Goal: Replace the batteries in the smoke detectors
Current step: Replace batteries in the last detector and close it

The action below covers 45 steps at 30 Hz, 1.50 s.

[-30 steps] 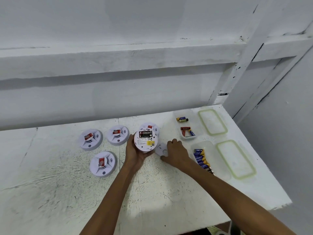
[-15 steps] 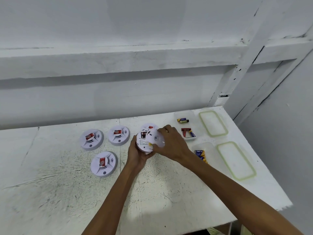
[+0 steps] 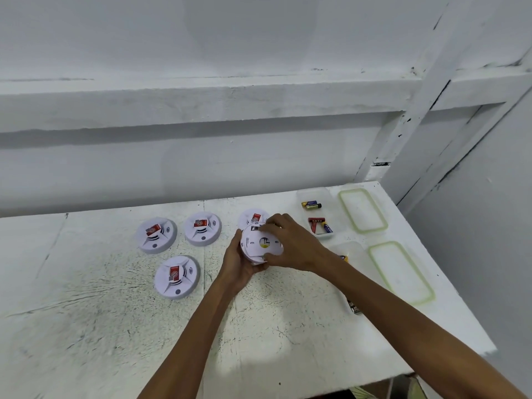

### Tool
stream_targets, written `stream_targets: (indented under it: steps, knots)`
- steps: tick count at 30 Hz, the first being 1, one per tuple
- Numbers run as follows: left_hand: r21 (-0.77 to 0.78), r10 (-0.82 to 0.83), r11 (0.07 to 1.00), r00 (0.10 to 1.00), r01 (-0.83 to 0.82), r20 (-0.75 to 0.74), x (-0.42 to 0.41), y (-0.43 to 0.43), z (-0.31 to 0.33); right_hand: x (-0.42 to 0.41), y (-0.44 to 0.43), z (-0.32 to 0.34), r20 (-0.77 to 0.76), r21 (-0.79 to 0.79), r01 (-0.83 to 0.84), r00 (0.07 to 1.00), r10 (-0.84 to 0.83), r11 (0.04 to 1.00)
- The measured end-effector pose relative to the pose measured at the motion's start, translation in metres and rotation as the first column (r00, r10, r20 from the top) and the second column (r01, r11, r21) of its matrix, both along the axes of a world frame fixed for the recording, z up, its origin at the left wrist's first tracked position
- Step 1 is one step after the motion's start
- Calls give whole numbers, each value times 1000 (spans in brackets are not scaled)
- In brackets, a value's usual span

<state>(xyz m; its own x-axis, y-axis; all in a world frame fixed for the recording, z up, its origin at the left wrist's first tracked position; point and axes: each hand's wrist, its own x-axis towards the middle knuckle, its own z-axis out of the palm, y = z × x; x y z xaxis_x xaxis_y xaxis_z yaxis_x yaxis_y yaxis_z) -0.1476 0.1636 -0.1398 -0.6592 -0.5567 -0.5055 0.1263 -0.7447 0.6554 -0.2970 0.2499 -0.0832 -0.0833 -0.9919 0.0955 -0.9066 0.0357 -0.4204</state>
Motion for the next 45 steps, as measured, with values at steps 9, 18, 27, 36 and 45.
stream_targets:
  steps: [9, 18, 27, 36, 45]
  knots:
    - [63, 15, 998, 999, -12, -33, -5, 2, 5, -1, -3, 2, -34, -2, 8, 999, -8, 1000]
    - [134, 80, 989, 990, -64, -119, -8, -1, 10, -16, -1, 10, 72, -48, 122, 990, -119, 991]
    - [291, 145, 953, 970, -84, -197, -16, 2, 18, -4, -4, 13, 74, -110, 231, 972, -224, 967]
    - [327, 209, 937, 949, -125, -237, -20, 3, 21, 7, 0, 10, 46, -97, 308, 951, -305, 947]
    - [315, 217, 938, 953, -143, -212, -19, 5, 19, 1, 2, 8, 40, -53, 250, 968, -248, 967]
